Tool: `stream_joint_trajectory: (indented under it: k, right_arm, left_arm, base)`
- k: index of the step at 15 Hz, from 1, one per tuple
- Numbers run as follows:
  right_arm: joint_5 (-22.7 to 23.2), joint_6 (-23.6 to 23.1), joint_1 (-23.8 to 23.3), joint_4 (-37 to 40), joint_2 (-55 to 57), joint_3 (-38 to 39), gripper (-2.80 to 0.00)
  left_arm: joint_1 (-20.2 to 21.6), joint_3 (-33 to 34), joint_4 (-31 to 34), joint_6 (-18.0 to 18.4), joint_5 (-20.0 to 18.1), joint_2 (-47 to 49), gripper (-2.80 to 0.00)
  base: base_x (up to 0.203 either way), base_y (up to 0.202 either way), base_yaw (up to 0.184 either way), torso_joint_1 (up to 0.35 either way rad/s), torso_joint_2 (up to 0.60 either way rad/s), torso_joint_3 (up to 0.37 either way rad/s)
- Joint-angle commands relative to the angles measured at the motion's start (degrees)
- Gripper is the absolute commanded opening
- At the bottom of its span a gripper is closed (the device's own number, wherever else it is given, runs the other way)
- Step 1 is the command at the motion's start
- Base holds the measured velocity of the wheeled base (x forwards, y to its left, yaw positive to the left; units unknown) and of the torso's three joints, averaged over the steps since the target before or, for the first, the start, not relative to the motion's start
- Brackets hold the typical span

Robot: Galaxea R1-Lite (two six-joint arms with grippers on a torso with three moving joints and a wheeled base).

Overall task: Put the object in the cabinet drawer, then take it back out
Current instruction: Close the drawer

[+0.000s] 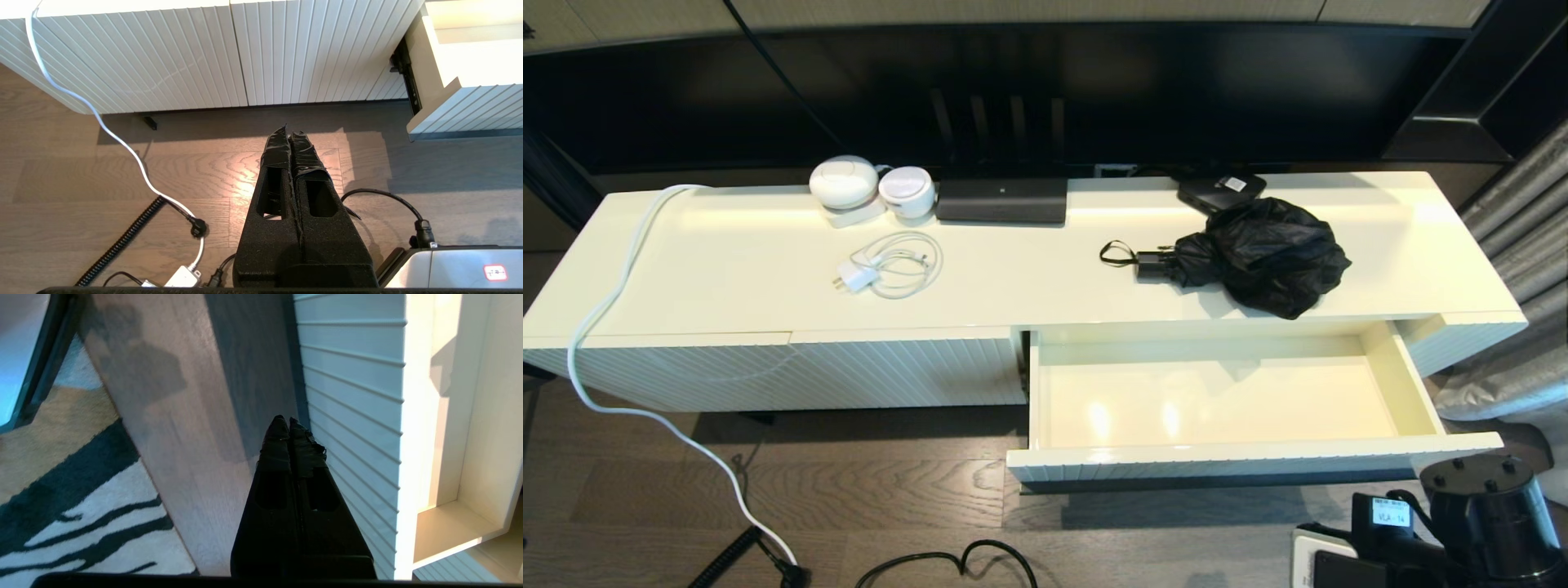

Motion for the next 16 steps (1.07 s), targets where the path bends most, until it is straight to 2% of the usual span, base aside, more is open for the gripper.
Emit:
stream_joint_trajectory:
  k: [1,6,11,16]
  right_arm:
    - [0.1,-0.3,0.0,-5.2,4.9,-0.1,-2.80]
    - [0.3,-0.3,0.4,-13.9,10.4,-0.1,-2.80]
    - [0.4,-0.6,1.3,-27.2,17.3,-0.8,-2.80]
    - [0.4,-1.1,0.6,-27.7,17.3,-0.9,-2.80]
  left_arm:
    - [0.0,0.1,0.0,0.0,0.0,0.1,-2.80]
    - [0.0,0.1,0.0,0.0,0.0,0.1,-2.80]
    - [0.1,0.1,0.0,0.0,-0.1,0.1,-2.80]
    - [0.0,0.1,0.0,0.0,0.0,0.1,-2.80]
  base:
    - [0.000,0.000,0.000,0.000,0.00,0.000]
    - [0.000,0.000,0.000,0.000,0.00,0.000]
    - [0.000,0.000,0.000,0.000,0.00,0.000]
    - [0.000,0.000,0.000,0.000,0.00,0.000]
